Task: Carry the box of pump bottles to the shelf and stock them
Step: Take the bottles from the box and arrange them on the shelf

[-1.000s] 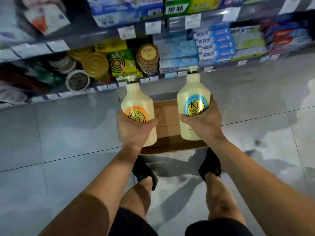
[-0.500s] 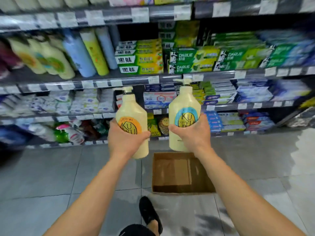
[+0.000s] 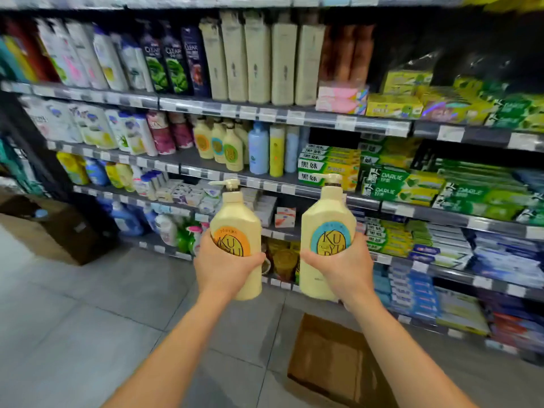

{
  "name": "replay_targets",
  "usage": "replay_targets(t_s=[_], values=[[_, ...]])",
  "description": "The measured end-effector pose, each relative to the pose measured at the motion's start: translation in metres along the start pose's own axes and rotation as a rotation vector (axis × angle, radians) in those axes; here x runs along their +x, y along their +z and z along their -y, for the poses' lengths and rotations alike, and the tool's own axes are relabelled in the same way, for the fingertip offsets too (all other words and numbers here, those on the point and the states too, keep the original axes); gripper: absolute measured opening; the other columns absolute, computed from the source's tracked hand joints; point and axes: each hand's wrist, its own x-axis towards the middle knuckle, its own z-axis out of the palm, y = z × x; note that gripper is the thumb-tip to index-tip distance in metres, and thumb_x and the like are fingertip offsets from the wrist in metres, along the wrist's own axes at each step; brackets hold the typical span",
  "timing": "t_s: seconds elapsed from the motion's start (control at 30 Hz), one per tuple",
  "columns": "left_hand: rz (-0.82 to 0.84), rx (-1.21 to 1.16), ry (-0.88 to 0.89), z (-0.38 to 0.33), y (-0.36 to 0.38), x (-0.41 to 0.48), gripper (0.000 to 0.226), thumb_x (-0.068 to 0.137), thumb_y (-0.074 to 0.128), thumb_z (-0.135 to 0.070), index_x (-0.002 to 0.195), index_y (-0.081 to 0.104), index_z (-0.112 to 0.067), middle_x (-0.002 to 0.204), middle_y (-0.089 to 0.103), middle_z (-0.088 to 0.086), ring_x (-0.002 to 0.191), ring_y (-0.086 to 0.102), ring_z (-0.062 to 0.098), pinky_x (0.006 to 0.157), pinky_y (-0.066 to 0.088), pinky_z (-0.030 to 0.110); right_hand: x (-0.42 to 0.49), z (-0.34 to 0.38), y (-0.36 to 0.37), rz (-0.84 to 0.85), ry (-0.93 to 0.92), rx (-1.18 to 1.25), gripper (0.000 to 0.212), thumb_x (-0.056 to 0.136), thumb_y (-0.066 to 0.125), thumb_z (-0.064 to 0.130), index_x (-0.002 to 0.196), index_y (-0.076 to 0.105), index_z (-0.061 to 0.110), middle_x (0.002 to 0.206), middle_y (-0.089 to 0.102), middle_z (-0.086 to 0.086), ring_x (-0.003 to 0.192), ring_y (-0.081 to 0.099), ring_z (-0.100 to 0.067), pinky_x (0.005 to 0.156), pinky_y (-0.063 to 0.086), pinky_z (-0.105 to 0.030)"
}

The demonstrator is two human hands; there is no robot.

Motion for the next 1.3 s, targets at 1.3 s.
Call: replay_targets(t_s=[1.3], values=[[0.077,0.075,0.011,0.098,-0.118,0.442,0.101,0.047,0.093,-0.038,0.13,0.042,-0.013,0.11,0.055,0.0,0.101,0.054,0.02,0.079,0.044,0.032,0.141,0.14,0.431,-0.027,0.089,0.058,0.079,0.051,0.092,0.036,0.11,0.041,0.021,0.093,0.052,0.01,0.087,0.052,-0.009,0.055,0.035,-0.014]])
